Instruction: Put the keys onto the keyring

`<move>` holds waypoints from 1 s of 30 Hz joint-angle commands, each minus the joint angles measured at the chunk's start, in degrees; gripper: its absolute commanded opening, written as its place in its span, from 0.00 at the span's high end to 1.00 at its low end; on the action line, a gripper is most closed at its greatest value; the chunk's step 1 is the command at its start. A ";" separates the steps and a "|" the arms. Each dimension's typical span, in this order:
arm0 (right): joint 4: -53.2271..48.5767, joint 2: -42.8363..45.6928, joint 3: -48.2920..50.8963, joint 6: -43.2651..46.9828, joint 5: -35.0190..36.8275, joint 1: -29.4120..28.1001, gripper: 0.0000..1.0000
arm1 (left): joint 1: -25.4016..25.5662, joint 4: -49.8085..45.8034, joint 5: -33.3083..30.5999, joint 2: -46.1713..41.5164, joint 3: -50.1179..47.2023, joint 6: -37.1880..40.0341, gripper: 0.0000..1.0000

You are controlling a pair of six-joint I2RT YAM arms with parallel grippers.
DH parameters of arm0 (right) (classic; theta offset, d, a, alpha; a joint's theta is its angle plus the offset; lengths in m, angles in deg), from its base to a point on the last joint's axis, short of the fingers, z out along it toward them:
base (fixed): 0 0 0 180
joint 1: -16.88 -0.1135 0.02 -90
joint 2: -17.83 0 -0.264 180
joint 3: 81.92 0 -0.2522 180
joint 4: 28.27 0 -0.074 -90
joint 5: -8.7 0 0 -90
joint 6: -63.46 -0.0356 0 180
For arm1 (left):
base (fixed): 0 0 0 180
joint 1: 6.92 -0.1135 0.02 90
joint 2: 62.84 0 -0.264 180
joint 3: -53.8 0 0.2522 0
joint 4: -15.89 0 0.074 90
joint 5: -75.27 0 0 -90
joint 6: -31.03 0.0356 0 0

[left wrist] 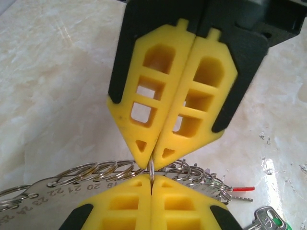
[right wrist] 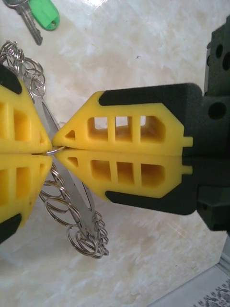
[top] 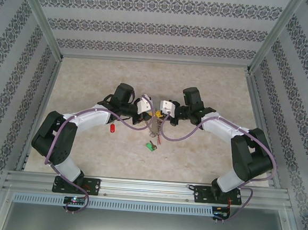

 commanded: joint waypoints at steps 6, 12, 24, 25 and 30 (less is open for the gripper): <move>7.93 -1.48 0.35 -10.21 -9.73 2.94 1.00 | -1.63 6.43 4.74 -2.00 -1.72 -3.38 0.74; 26.66 -3.24 4.66 -26.84 -16.38 4.17 1.00 | -2.33 14.22 7.76 -1.44 -5.79 -9.17 0.72; 48.94 -5.74 7.66 -45.18 -18.24 4.40 1.00 | -4.05 33.02 7.78 -2.66 -11.72 -21.20 0.66; 49.47 -5.74 7.58 -45.69 -18.54 4.50 1.00 | -4.39 33.44 8.14 -2.85 -11.86 -21.68 0.66; 55.57 -5.65 8.23 -50.71 -18.72 5.22 1.00 | -6.14 35.38 9.06 -4.96 -12.31 -24.04 0.66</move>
